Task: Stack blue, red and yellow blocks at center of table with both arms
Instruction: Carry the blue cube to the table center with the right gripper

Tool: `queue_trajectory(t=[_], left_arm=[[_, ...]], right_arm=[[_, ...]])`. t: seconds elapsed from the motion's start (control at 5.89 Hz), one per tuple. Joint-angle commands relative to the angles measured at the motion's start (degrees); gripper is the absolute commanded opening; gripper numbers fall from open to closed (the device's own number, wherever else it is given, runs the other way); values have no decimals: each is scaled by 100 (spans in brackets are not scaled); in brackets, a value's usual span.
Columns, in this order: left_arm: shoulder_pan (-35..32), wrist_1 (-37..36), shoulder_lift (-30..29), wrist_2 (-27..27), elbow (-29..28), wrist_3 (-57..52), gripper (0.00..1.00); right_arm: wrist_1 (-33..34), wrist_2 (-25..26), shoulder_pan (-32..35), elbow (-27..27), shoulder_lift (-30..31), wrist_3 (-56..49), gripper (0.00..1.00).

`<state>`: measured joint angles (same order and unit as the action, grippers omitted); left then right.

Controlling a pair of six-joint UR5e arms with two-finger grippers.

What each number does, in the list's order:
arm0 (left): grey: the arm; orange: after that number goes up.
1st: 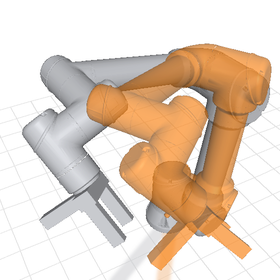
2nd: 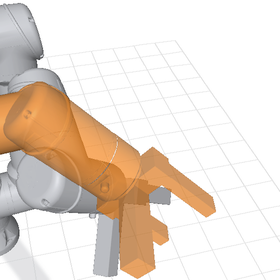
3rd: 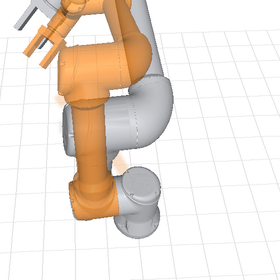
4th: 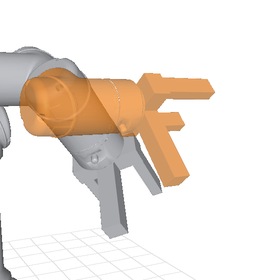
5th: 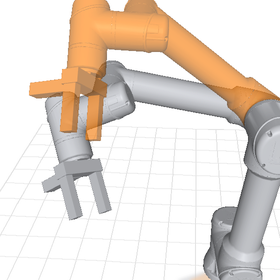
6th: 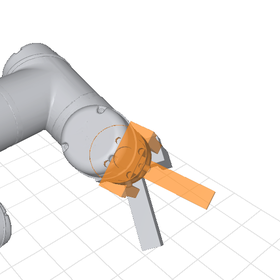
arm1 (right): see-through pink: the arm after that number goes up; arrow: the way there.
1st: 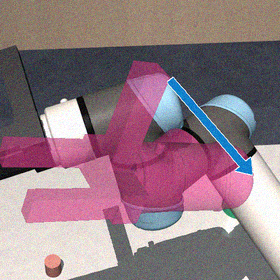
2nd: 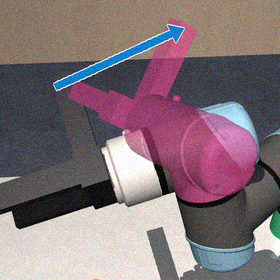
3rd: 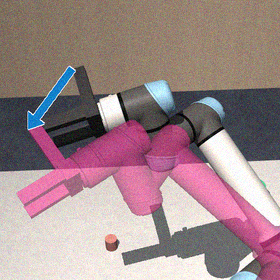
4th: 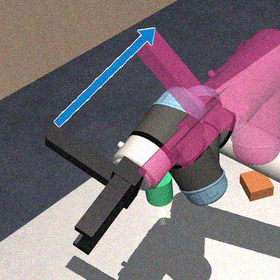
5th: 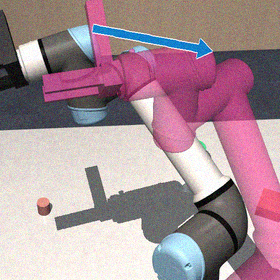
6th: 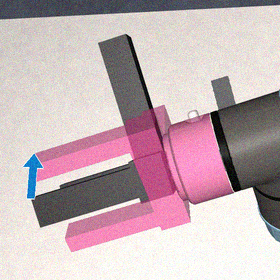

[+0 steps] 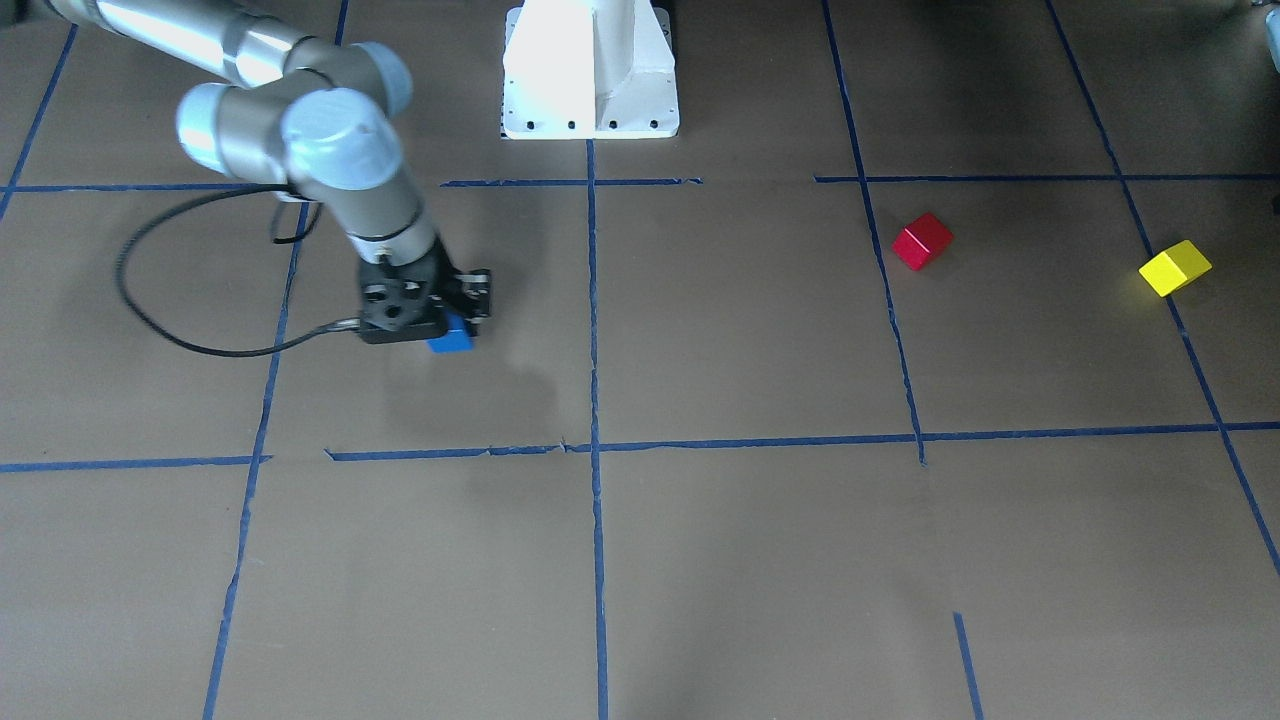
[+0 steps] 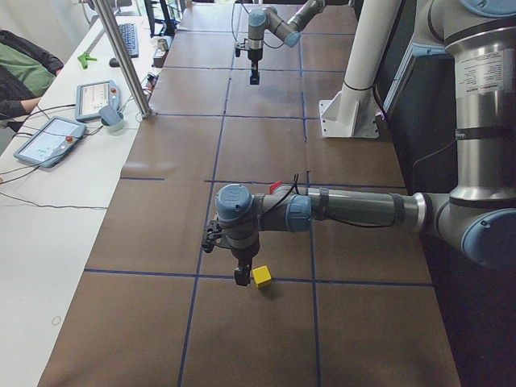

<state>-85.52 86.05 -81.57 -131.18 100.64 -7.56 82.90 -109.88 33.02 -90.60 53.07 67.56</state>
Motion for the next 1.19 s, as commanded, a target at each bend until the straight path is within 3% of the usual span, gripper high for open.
queue_trajectory(t=[0.0,0.17,0.34,0.51,0.68,1.02], left_arm=[[0,0,0,-4,-9,0,100],[0,0,0,-4,-9,0,100],[0,0,0,-4,-18,0,100],[0,0,0,-4,-18,0,100],[0,0,0,-4,-18,0,100],[0,17,0,5,-18,0,100]], right_arm=[[86,448,-461,1171,-1339,921,6],[95,545,-594,1254,-1361,943,10],[95,555,-613,1307,-1344,944,21],[95,581,-622,1368,-1309,935,44],[86,747,-665,1404,-1317,891,99],[95,731,-648,1343,-1352,830,100]])
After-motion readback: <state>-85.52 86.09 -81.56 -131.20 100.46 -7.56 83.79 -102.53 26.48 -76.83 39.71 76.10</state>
